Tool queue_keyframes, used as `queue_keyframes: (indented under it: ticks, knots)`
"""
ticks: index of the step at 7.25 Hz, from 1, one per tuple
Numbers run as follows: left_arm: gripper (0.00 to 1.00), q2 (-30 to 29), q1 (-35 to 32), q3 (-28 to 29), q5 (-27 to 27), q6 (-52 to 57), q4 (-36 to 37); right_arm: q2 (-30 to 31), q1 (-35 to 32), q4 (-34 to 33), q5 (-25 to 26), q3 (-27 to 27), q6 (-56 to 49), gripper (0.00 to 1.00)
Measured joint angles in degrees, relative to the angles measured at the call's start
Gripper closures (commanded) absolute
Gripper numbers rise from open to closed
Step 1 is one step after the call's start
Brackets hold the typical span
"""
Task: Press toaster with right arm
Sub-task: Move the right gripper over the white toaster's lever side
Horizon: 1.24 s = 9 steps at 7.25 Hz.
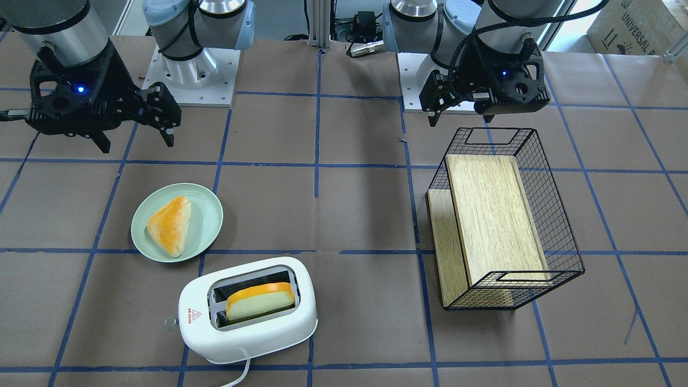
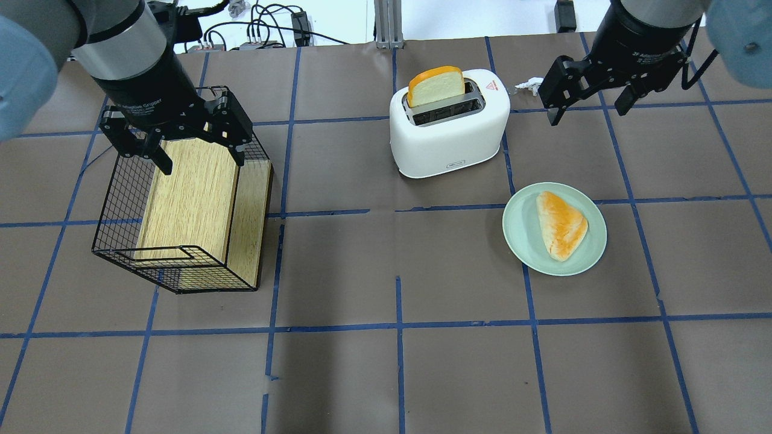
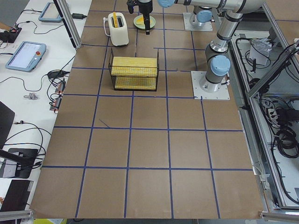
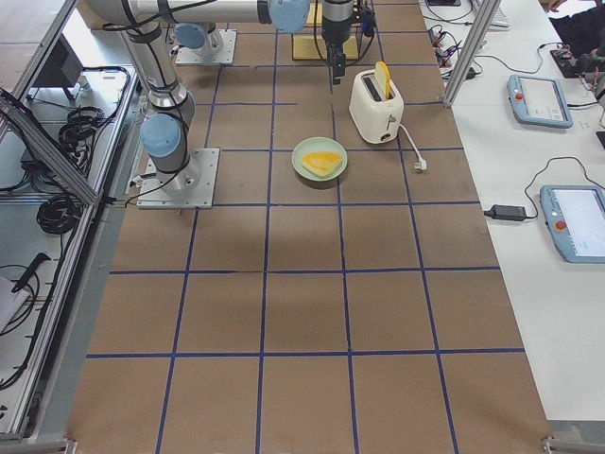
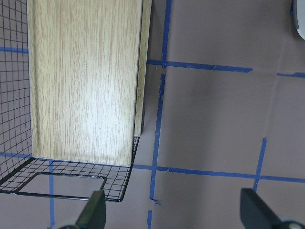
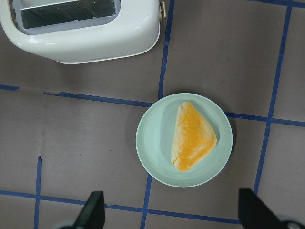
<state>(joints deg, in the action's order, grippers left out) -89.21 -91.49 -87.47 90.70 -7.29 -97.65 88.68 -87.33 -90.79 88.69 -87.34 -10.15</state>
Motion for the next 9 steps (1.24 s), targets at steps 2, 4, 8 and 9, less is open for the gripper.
queue_keyframes:
  ticks: [2, 4, 8, 9]
  knots:
    - [0.00, 0.0, 0.0, 0.0, 0.0, 0.0, 0.0, 0.0, 0.0, 0.1, 0.0, 0.0, 0.1, 0.00]
    - [0.00, 0.0, 0.0, 0.0, 0.0, 0.0, 0.0, 0.1, 0.0, 0.0, 0.2, 0.0, 0.4, 0.00]
    - [0.00, 0.0, 0.0, 0.0, 0.0, 0.0, 0.0, -1.9, 0.1, -3.4, -0.8, 0.6, 0.1, 0.94]
    - [0.00, 0.0, 0.0, 0.0, 0.0, 0.0, 0.0, -3.1, 0.3, -4.8, -1.2, 1.4, 0.0, 0.97]
